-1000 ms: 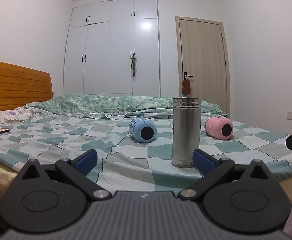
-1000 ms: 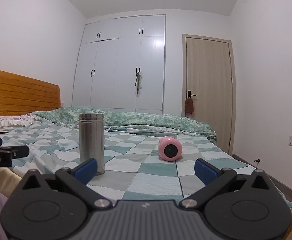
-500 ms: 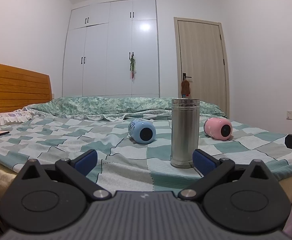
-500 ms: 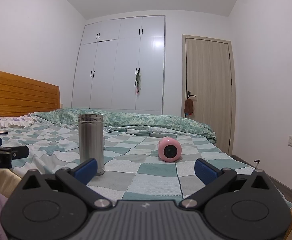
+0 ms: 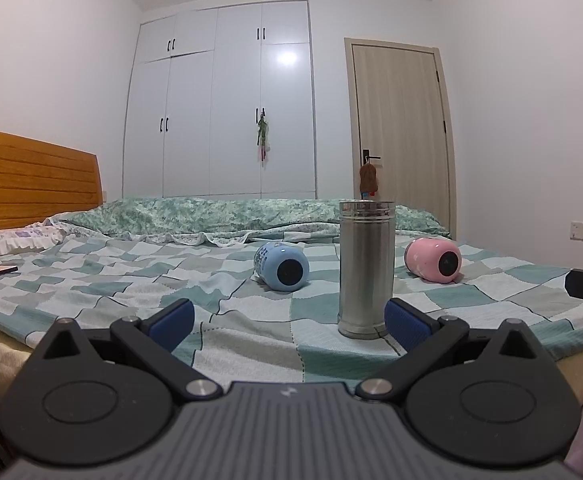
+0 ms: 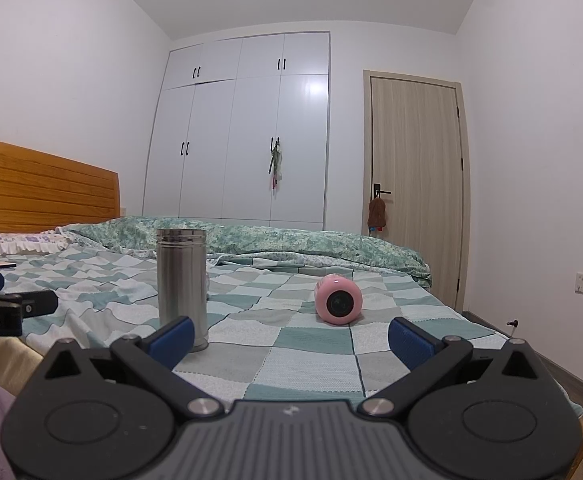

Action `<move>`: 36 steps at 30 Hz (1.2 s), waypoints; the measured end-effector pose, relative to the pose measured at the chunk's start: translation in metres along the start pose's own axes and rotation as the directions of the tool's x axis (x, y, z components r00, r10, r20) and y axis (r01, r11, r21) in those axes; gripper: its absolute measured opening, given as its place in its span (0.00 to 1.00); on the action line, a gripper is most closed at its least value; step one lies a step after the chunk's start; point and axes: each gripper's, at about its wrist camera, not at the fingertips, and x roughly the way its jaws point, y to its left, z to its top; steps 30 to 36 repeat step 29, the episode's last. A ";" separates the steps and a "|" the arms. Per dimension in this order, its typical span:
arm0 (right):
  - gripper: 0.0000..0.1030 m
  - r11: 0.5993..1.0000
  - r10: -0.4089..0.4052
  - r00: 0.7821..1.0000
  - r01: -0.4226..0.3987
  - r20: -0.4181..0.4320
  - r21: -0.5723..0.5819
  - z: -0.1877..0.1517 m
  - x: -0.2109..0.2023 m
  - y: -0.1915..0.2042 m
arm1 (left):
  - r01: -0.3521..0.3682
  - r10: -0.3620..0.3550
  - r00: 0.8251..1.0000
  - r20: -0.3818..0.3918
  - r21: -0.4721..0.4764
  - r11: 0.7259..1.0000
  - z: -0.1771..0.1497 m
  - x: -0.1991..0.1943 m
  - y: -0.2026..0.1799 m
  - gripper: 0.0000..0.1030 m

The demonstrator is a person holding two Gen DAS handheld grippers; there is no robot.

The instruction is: Flip cup upright

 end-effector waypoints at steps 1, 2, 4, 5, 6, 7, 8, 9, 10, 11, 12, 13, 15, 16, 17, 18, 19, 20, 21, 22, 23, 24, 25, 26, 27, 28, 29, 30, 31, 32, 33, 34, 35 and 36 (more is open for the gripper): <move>1.00 1.000 0.000 1.000 0.000 0.000 0.000 0.000 0.000 0.000 | 0.001 -0.001 1.000 0.003 0.000 1.000 0.000 -0.001 0.000 1.00; 1.00 1.000 0.000 1.000 0.000 0.000 0.000 0.000 0.000 0.000 | 0.003 -0.003 1.000 0.006 0.002 1.000 0.000 -0.001 0.000 1.00; 1.00 1.000 0.000 1.000 0.000 0.000 0.000 0.000 0.000 0.000 | 0.010 -0.010 1.000 0.010 0.006 1.000 0.000 -0.002 -0.001 1.00; 1.00 1.000 0.000 1.000 0.000 0.000 -0.001 0.000 0.000 0.000 | 0.012 -0.012 1.000 0.012 0.007 1.000 0.000 -0.003 -0.001 1.00; 1.00 1.000 0.000 1.000 0.000 0.001 -0.001 0.000 0.000 0.000 | 0.013 -0.013 1.000 0.013 0.008 1.000 -0.001 -0.003 -0.001 1.00; 1.00 1.000 0.000 1.000 0.000 0.001 -0.001 0.000 0.000 0.000 | 0.009 -0.010 1.000 0.014 0.009 1.000 -0.001 -0.003 -0.001 1.00; 1.00 1.000 0.000 1.000 0.000 0.000 -0.001 0.000 0.000 0.000 | 0.009 -0.009 1.000 0.013 0.009 1.000 -0.001 -0.003 -0.001 1.00; 1.00 1.000 0.000 1.000 0.000 0.000 -0.001 0.000 0.000 0.000 | 0.009 -0.009 1.000 0.012 0.008 1.000 -0.001 -0.003 -0.001 1.00; 1.00 1.000 0.000 1.000 0.000 0.000 -0.001 0.000 0.000 0.000 | 0.005 -0.005 1.000 0.012 0.008 1.000 -0.001 -0.003 -0.001 1.00; 1.00 1.000 0.000 1.000 0.000 0.000 -0.001 0.000 0.000 0.000 | 0.004 -0.004 1.000 0.011 0.008 1.000 -0.001 -0.003 -0.001 1.00; 1.00 1.000 0.000 1.000 0.000 0.000 -0.001 0.000 0.000 0.000 | 0.005 -0.005 1.000 0.011 0.007 1.000 -0.001 -0.003 -0.001 1.00; 1.00 1.000 0.000 1.000 0.000 0.001 -0.001 0.000 0.000 0.000 | 0.004 -0.004 1.000 0.012 0.008 1.000 -0.001 -0.003 -0.001 1.00; 1.00 1.000 0.000 1.000 0.000 0.001 -0.002 0.000 0.000 0.000 | 0.004 -0.004 1.000 0.011 0.008 1.000 -0.001 -0.002 -0.001 1.00; 1.00 1.000 0.000 1.000 0.000 0.000 -0.002 0.000 0.000 0.000 | 0.003 -0.003 1.000 0.011 0.007 1.000 -0.001 -0.002 -0.001 1.00; 1.00 1.000 0.000 1.000 0.000 0.000 -0.002 0.000 0.000 0.000 | 0.004 -0.004 1.000 0.011 0.007 1.000 -0.001 -0.002 -0.001 1.00; 1.00 1.000 0.000 1.000 0.000 0.001 -0.002 0.000 0.000 0.000 | 0.004 -0.004 1.000 0.012 0.007 1.000 -0.001 -0.003 -0.001 1.00; 1.00 1.000 0.000 1.000 0.000 0.000 -0.002 0.000 0.000 0.000 | 0.004 -0.004 1.000 0.012 0.007 1.000 -0.001 -0.003 -0.001 1.00; 1.00 1.000 -0.001 1.000 0.001 0.000 -0.002 0.000 0.000 0.000 | 0.004 -0.004 1.000 0.013 0.006 1.000 -0.001 -0.002 -0.001 1.00; 1.00 1.000 0.000 1.000 0.000 0.000 -0.002 0.000 0.000 0.000 | 0.005 -0.005 1.000 0.012 0.006 1.000 -0.001 -0.002 -0.001 1.00; 1.00 1.000 0.000 1.000 0.000 0.000 -0.002 0.000 0.000 0.000 | 0.003 -0.003 1.000 0.013 0.006 1.000 -0.001 -0.003 -0.001 1.00; 1.00 1.000 0.000 1.000 0.000 0.000 -0.003 0.000 0.000 0.000 | 0.004 -0.004 1.000 0.013 0.005 1.000 -0.001 -0.002 -0.001 1.00; 1.00 1.000 0.000 1.000 0.000 0.000 -0.002 0.000 0.000 0.000 | 0.004 -0.004 1.000 0.013 0.006 1.000 -0.001 -0.002 -0.001 1.00; 1.00 1.000 0.000 1.000 0.000 0.000 -0.002 0.000 0.000 0.000 | 0.002 -0.002 1.000 0.013 0.005 1.000 -0.001 -0.002 -0.001 1.00; 1.00 1.000 0.000 1.000 0.000 0.000 -0.002 0.000 0.000 0.000 | 0.005 -0.005 1.000 0.013 0.004 1.000 -0.001 -0.002 -0.001 1.00; 1.00 1.000 0.000 1.000 0.000 0.000 -0.003 0.000 0.000 0.000 | 0.008 -0.008 1.000 0.013 0.004 1.000 -0.001 -0.002 -0.001 1.00; 1.00 1.000 -0.001 1.000 0.001 0.000 -0.003 -0.001 0.000 0.000 | 0.007 -0.007 1.000 0.012 0.005 1.000 -0.001 -0.002 -0.001 1.00; 1.00 1.000 0.000 1.000 0.000 0.000 -0.003 0.000 0.000 0.000 | 0.006 -0.006 1.000 0.011 0.006 1.000 -0.001 -0.001 -0.001 1.00; 1.00 1.000 0.000 1.000 0.000 0.000 -0.003 0.000 0.000 0.000 | 0.006 -0.006 1.000 0.011 0.006 1.000 -0.001 -0.001 -0.001 1.00; 1.00 1.000 0.000 1.000 0.000 0.000 -0.003 0.000 0.000 0.000 | 0.006 -0.006 1.000 0.011 0.006 1.000 -0.001 -0.001 -0.001 1.00; 1.00 1.000 0.000 1.000 0.000 0.000 -0.003 0.000 0.000 0.000 | 0.006 -0.006 1.000 0.011 0.006 1.000 -0.001 -0.001 -0.001 1.00; 1.00 1.000 0.000 1.000 0.000 0.000 -0.003 0.000 0.000 0.000 | 0.006 -0.006 1.000 0.011 0.006 1.000 -0.001 -0.001 -0.001 1.00; 1.00 1.000 0.000 1.000 0.000 0.000 -0.003 0.000 0.000 0.000 | 0.006 -0.006 1.000 0.011 0.006 1.000 -0.001 -0.001 -0.001 1.00; 1.00 1.000 0.000 1.000 0.000 0.000 -0.003 0.000 0.000 0.000 | 0.006 -0.006 1.000 0.011 0.006 1.000 -0.001 -0.001 -0.001 1.00; 1.00 1.000 0.000 1.000 0.000 0.000 -0.003 0.000 0.000 0.000 | 0.006 -0.006 1.000 0.011 0.006 1.000 -0.001 -0.001 -0.001 1.00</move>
